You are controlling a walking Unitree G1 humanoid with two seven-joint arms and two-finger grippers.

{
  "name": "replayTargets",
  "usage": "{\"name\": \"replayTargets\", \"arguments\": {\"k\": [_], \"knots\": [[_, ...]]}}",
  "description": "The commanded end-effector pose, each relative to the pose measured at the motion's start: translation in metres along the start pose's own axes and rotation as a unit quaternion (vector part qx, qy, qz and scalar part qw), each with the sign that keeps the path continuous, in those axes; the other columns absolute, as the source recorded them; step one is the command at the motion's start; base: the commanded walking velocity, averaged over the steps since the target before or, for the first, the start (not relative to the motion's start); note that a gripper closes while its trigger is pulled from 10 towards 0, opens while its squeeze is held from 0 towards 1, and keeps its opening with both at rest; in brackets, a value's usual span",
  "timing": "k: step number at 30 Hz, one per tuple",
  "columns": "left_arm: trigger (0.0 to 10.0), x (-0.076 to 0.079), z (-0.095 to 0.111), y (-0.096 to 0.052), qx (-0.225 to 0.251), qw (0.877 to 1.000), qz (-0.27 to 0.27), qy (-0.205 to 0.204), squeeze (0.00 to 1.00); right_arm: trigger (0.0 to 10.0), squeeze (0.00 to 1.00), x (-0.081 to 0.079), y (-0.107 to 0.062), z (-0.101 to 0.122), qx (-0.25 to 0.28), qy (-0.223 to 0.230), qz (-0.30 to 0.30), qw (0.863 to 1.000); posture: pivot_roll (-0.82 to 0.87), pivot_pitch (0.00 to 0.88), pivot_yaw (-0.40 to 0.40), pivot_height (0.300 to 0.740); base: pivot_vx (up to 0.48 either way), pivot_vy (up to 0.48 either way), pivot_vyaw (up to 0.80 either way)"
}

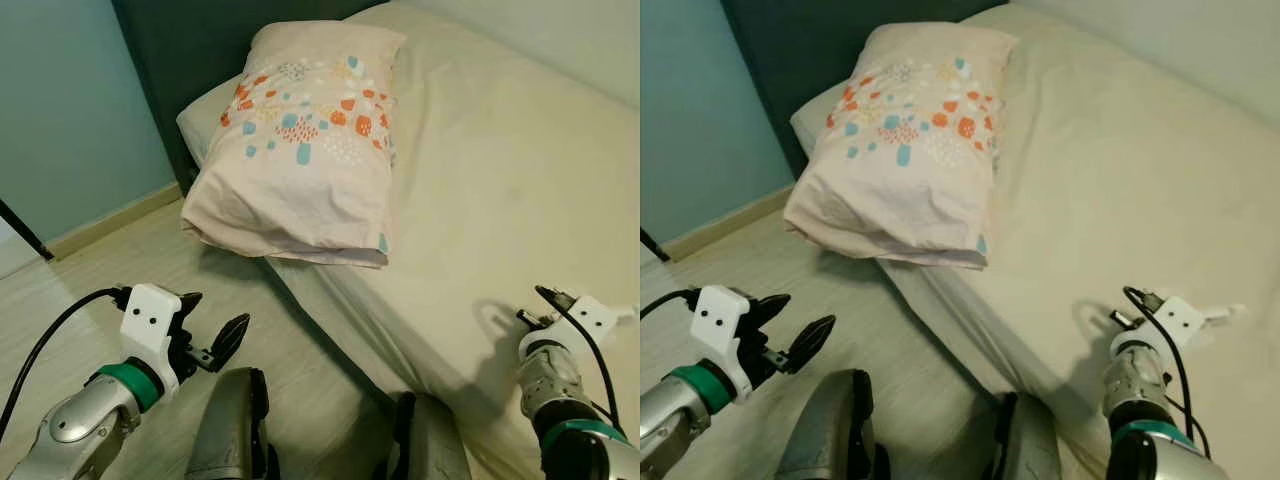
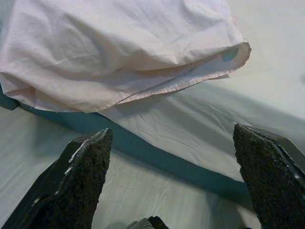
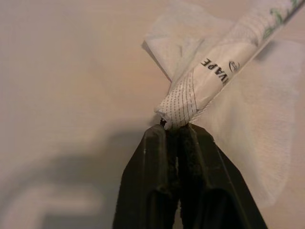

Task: Clean up the room

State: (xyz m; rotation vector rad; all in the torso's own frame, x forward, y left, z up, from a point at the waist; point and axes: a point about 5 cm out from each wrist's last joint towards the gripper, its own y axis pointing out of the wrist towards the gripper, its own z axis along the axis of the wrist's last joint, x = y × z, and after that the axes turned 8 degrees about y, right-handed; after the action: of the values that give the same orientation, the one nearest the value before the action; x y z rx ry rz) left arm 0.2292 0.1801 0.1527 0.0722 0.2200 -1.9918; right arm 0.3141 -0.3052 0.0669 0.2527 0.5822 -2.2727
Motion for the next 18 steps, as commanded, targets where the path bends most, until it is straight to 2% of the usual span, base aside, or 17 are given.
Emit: {"name": "replayTargets", "arguments": {"k": [1, 15, 18], "knots": [[10.0, 0.0, -0.0036, -0.0037, -0.012, 1.0, 0.0, -0.003, 0.0, 0.0, 0.0, 0.0111, -0.0015, -0.0077, -0.014, 0.002, -0.02, 1.0, 0.33, 0.176, 0.04, 0.52, 0.0, 0.0, 0.0], [10.0, -0.0008, -0.005, -0.0026, -0.014, 1.0, 0.002, -0.002, 0.0, 0.0, 0.0, 0.0128, -0.0014, -0.008, -0.016, 0.004, -0.023, 1.0, 0.33, 0.165, 0.032, 0.52, 0.0, 0.0, 0.0], [10.0, -0.0001, -0.0051, 0.0055, -0.001, 1.0, 0.009, -0.008, 0.0, 0.0, 0.0, 0.0037, -0.0018, -0.0067, -0.01, 0.01, 0.008, 1.0, 0.28, 0.132, 0.0, 0.52, 0.0, 0.0, 0.0]]}}
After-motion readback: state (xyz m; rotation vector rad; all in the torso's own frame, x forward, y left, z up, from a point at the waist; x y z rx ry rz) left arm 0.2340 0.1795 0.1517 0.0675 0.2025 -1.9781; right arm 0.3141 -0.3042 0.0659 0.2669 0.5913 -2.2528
